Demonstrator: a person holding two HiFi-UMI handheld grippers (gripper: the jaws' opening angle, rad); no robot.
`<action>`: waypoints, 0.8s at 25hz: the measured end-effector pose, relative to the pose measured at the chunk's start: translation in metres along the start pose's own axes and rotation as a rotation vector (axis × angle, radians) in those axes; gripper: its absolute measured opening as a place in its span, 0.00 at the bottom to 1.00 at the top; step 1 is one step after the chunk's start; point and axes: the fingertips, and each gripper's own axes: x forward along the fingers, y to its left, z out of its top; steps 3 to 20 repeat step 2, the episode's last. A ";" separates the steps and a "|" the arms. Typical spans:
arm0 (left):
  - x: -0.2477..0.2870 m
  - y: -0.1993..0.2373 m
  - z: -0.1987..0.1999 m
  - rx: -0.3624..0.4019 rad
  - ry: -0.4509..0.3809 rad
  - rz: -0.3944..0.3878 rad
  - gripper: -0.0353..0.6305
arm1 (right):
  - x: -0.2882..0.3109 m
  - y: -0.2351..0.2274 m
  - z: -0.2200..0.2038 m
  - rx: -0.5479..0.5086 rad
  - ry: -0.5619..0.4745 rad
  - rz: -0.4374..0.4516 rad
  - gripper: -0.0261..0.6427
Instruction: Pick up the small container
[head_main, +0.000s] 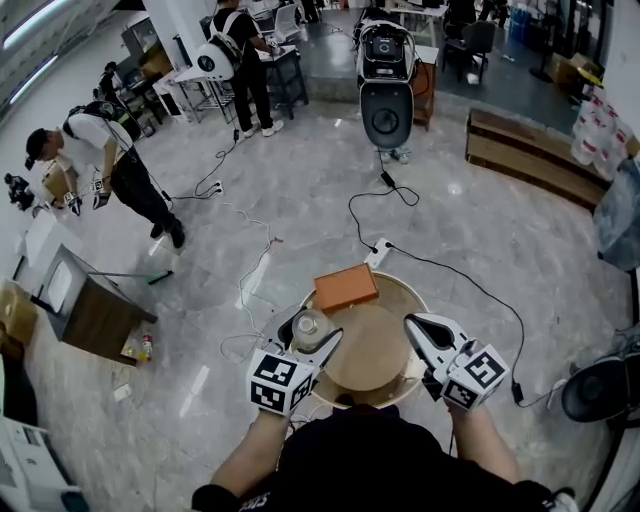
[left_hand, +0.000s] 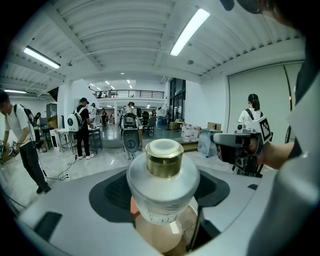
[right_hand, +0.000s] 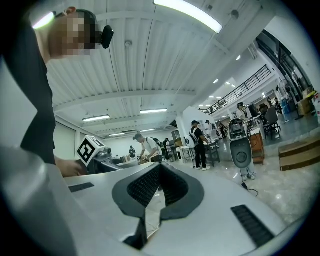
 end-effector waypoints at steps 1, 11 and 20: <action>-0.001 -0.001 -0.002 -0.002 0.001 -0.002 0.57 | -0.001 0.000 0.000 -0.002 -0.001 -0.003 0.06; -0.002 -0.003 -0.003 -0.003 0.002 -0.004 0.57 | -0.002 0.000 0.000 -0.004 -0.002 -0.006 0.06; -0.002 -0.003 -0.003 -0.003 0.002 -0.004 0.57 | -0.002 0.000 0.000 -0.004 -0.002 -0.006 0.06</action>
